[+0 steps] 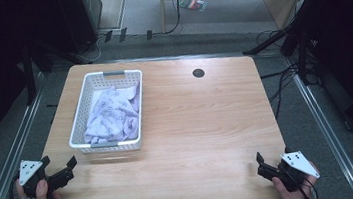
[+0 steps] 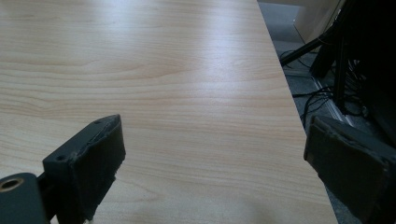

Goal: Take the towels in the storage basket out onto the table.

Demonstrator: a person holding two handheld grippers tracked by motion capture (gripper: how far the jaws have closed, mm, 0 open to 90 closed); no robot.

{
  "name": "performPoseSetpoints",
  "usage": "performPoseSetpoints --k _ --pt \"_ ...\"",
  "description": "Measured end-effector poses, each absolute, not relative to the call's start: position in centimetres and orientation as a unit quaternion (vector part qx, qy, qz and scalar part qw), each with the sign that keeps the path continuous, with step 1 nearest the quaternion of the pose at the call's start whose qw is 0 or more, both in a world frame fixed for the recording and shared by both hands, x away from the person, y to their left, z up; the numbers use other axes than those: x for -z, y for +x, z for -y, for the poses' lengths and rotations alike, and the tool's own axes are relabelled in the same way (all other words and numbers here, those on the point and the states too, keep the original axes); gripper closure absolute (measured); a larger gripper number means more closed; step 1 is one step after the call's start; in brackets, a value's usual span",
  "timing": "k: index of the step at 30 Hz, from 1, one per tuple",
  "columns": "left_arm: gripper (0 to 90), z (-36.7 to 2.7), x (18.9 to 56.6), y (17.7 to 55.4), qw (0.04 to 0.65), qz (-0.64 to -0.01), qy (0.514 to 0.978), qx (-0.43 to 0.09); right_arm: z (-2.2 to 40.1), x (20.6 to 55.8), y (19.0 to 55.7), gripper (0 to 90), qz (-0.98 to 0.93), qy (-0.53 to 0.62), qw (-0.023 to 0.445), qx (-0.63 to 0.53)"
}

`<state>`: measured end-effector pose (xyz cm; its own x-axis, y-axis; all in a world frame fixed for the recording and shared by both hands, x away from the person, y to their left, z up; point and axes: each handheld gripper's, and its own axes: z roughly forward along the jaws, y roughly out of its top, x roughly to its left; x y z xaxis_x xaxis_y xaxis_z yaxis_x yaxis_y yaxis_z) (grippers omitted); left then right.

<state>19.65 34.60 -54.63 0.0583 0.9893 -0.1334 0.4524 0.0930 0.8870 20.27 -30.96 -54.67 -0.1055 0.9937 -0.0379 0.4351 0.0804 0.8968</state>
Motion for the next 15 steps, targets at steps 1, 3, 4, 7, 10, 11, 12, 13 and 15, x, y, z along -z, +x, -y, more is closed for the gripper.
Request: performPoseSetpoints --k 1,3,4,7,10,11,12,13,15 --pt "7.4 -34.6 54.6 19.6 0.421 -0.608 0.593 -0.319 31.0 54.7 20.3 5.3 -0.638 0.560 0.365 -0.382" --pt "7.4 -34.7 54.4 19.6 0.412 -0.613 0.597 -0.314 31.0 54.7 20.3 5.3 -0.637 0.560 0.366 -0.383" --pt "7.4 -34.7 54.1 19.7 0.407 -0.616 0.597 -0.314 31.0 54.7 20.2 5.3 -0.635 0.560 0.366 -0.385" --pt "7.4 -34.3 53.0 19.6 0.404 -0.609 0.603 -0.319 31.0 54.7 20.2 5.3 -0.636 0.560 0.366 -0.385" --pt "7.3 -33.7 51.5 19.5 0.411 -0.597 0.609 -0.323 30.9 54.7 20.2 5.3 -0.637 0.557 0.368 -0.384" --pt "7.3 -33.5 51.0 19.6 0.413 -0.592 0.613 -0.321 30.9 54.7 20.2 5.3 -0.637 0.558 0.368 -0.384" --pt "7.3 -33.2 50.5 19.7 0.411 -0.588 0.618 -0.322 31.0 54.7 20.2 5.3 -0.637 0.557 0.369 -0.385" --pt "7.3 -32.9 50.0 19.8 0.406 -0.586 0.622 -0.324 31.0 54.7 20.2 5.3 -0.637 0.557 0.369 -0.385" --pt "7.3 -32.5 49.1 20.3 0.413 -0.582 0.627 -0.313 31.0 54.7 20.2 5.3 -0.638 0.556 0.369 -0.385"
